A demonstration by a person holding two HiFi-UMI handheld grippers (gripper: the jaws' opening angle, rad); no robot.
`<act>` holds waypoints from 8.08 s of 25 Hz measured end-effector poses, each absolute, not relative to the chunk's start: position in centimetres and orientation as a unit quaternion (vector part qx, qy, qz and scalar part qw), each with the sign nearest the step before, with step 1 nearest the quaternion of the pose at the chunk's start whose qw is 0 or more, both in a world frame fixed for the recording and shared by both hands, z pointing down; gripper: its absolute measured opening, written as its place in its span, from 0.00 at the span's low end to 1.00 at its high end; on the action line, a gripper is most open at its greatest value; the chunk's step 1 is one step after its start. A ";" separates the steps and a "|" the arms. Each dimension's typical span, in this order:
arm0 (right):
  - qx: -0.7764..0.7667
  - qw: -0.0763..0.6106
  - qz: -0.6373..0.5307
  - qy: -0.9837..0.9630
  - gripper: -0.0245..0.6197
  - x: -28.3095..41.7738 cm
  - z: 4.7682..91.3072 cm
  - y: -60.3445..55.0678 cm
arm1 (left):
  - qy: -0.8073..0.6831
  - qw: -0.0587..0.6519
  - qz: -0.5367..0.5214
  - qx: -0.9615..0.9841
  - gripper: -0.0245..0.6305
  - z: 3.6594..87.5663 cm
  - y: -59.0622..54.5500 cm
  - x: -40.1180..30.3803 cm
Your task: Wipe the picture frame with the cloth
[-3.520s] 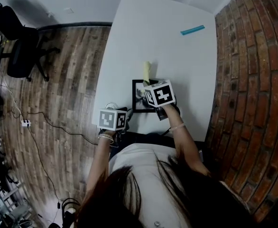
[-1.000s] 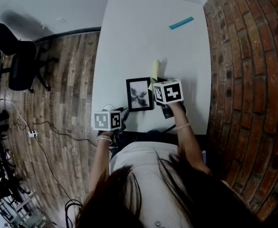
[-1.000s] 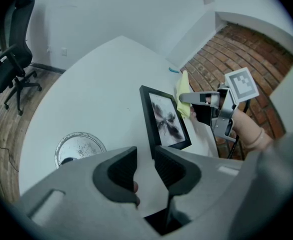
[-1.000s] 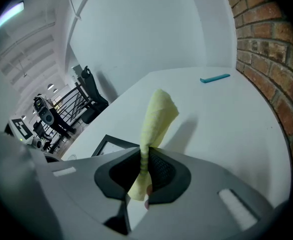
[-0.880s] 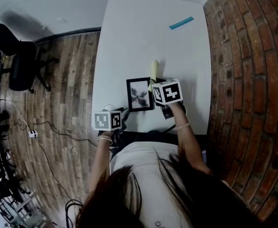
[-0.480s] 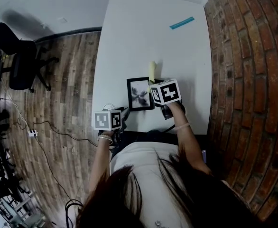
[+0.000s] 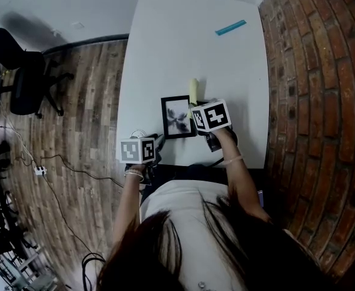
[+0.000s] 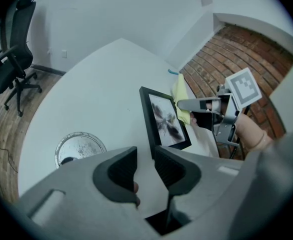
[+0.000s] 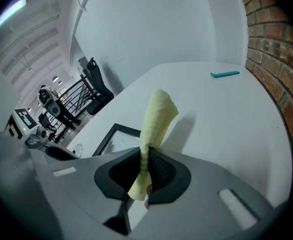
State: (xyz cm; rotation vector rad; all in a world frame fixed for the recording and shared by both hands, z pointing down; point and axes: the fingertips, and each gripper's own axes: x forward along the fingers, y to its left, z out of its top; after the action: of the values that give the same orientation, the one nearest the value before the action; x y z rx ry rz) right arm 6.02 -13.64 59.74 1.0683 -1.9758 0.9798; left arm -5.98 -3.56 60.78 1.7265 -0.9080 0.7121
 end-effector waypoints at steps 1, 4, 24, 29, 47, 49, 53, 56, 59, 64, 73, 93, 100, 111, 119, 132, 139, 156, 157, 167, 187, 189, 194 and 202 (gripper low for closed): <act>0.410 0.340 0.377 -0.758 0.10 6.0 59.7 -13.5 | -0.376 0.507 0.296 0.717 0.21 60.8 -3.5 -6.0; 0.411 0.344 0.377 -0.755 0.10 6.0 59.7 -13.0 | -0.375 0.506 0.296 0.718 0.21 60.7 -3.6 -6.1; 0.427 0.346 0.386 -0.741 0.10 6.2 60.0 -10.5 | -0.380 0.481 0.321 0.722 0.04 61.5 -3.8 -6.8; 0.432 0.349 0.385 -0.737 0.10 6.2 60.0 -9.8 | -0.379 0.478 0.320 0.725 0.04 61.5 -3.8 -6.9; 0.442 0.356 0.391 -0.725 0.10 6.4 59.9 -8.1 | -0.364 0.478 0.321 0.732 0.04 61.4 -3.8 -6.9; 0.443 0.357 0.392 -0.723 0.10 6.3 59.8 -8.0 | -0.361 0.477 0.322 0.734 0.04 61.4 -3.7 -6.9; 0.446 0.360 0.394 -0.719 0.10 6.2 59.8 -7.6 | -0.355 0.477 0.327 0.734 0.04 61.4 -3.7 -6.9; 0.447 0.361 0.398 -0.715 0.10 6.1 59.9 -7.3 | -0.348 0.476 0.341 0.732 0.04 61.5 -3.6 -7.0; 0.450 0.361 0.403 -0.711 0.10 6.2 59.9 -7.2 | -0.342 0.470 0.358 0.731 0.04 61.7 -3.7 -6.8; 0.451 0.362 0.412 -0.704 0.10 6.2 60.0 -6.7 | -0.336 0.464 0.374 0.730 0.04 61.8 -3.7 -6.7; 0.457 0.358 0.424 -0.695 0.10 6.3 60.0 -5.8 | -0.320 0.465 0.385 0.730 0.04 61.8 -3.6 -6.7; 0.464 0.360 0.424 -0.690 0.10 6.2 60.1 -4.3 | -0.272 0.513 0.357 0.732 0.14 61.3 -2.8 -5.8; 0.461 0.363 0.424 -0.690 0.10 6.2 60.1 -4.1 | -0.259 0.519 0.357 0.732 0.17 61.2 -2.6 -5.4; 0.454 0.366 0.422 -0.694 0.10 6.1 59.9 -3.8 | -0.259 0.525 0.356 0.728 0.17 61.1 -2.5 -5.4; 0.454 0.365 0.424 -0.693 0.10 6.1 59.9 -3.6 | -0.259 0.526 0.359 0.727 0.17 61.1 -2.6 -5.4; 0.452 0.362 0.427 -0.694 0.10 5.8 59.7 -3.1 | -0.257 0.524 0.360 0.728 0.17 61.2 -2.6 -5.4; 0.451 0.356 0.430 -0.696 0.10 5.7 59.4 -3.3 | -0.259 0.514 0.371 0.729 0.07 61.4 -2.7 -5.8; 0.434 0.355 0.437 -0.703 0.10 4.3 60.0 -3.1 | -0.235 0.521 0.364 0.735 0.08 61.6 -1.5 -4.7; 0.431 0.356 0.437 -0.704 0.10 4.2 60.0 -3.1 | -0.235 0.521 0.363 0.736 0.08 61.6 -1.5 -4.7; 0.410 0.368 0.432 -0.715 0.10 3.1 60.2 -3.3 | -0.226 0.549 0.327 0.735 0.13 61.3 -1.5 -4.6; 0.374 0.383 0.420 -0.733 0.10 1.4 60.1 -3.5 | -0.263 0.560 0.319 0.718 0.16 61.1 -1.9 -4.6; 0.371 0.384 0.420 -0.734 0.10 1.3 60.1 -3.5 | -0.264 0.560 0.321 0.717 0.16 61.1 -1.9 -4.7; 0.360 0.386 0.418 -0.739 0.10 0.7 60.1 -3.2 | -0.264 0.565 0.323 0.712 0.16 61.2 -1.9 -4.6; 0.346 0.388 0.413 -0.748 0.10 -0.4 59.9 -3.2 | -0.267 0.557 0.330 0.714 0.16 61.0 -1.9 -4.7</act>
State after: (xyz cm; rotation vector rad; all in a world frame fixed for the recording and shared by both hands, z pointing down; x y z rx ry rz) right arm -0.43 -3.19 59.88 0.8790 -1.9017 1.0511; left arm -4.70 -1.93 61.04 1.6842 -0.6313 0.7797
